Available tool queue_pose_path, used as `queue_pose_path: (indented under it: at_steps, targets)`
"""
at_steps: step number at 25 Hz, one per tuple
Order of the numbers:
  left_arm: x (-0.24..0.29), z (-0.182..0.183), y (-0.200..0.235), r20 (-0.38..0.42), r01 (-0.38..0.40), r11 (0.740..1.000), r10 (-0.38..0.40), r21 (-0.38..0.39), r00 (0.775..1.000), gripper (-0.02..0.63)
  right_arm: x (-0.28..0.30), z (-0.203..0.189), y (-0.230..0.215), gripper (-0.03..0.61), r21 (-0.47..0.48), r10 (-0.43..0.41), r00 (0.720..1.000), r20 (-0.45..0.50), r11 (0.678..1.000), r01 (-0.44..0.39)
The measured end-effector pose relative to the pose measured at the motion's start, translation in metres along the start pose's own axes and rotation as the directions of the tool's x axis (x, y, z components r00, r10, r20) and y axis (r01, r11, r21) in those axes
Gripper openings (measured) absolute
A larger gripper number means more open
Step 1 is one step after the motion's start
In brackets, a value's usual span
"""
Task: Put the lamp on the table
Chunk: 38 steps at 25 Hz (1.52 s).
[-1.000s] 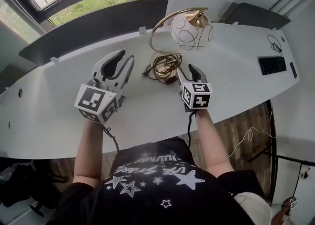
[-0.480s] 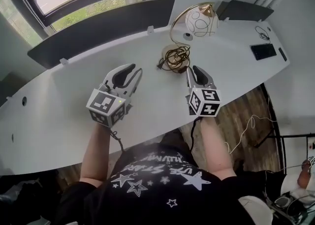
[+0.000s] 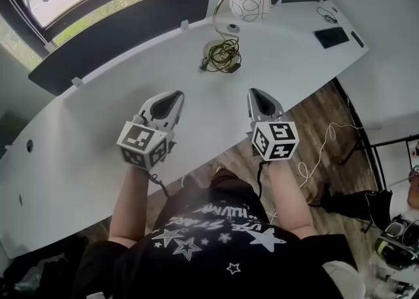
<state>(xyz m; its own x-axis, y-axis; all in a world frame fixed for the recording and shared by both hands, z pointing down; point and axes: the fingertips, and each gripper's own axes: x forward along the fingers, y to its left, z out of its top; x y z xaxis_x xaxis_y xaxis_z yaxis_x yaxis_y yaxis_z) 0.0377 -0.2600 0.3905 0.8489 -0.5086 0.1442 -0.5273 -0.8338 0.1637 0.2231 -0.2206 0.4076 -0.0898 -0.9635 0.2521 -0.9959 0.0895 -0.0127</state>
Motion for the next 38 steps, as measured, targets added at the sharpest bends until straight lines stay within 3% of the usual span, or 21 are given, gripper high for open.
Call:
queue_pose_path:
  at_steps: [9,16,22,29,38]
  targets:
    - [0.004,-0.009,-0.061,-0.052,0.01,1.0,-0.008,0.025,0.999,0.018,-0.042,-0.023,-0.012,0.002,0.072,0.069,0.998,-0.004,0.995,-0.068]
    - [-0.01,-0.013,-0.1,-0.077,-0.055,0.998,0.058,0.037,0.995,0.018,-0.061,-0.049,-0.009,0.002,0.08,0.135,0.989,-0.058,0.988,-0.13]
    - [-0.02,-0.024,-0.108,-0.086,-0.086,0.996,0.089,0.032,0.992,0.009,-0.073,-0.052,0.002,0.002,0.105,0.155,0.986,-0.059,0.983,-0.148]
    - [-0.051,-0.02,-0.111,-0.071,-0.026,0.999,0.027,0.02,0.997,0.008,-0.094,-0.04,0.023,0.002,0.11,0.072,0.997,-0.024,0.992,-0.069]
    - [-0.131,-0.029,-0.087,-0.055,0.026,1.0,-0.025,0.018,0.998,0.009,-0.122,-0.043,0.109,0.0,0.083,0.021,1.0,-0.021,0.996,-0.019]
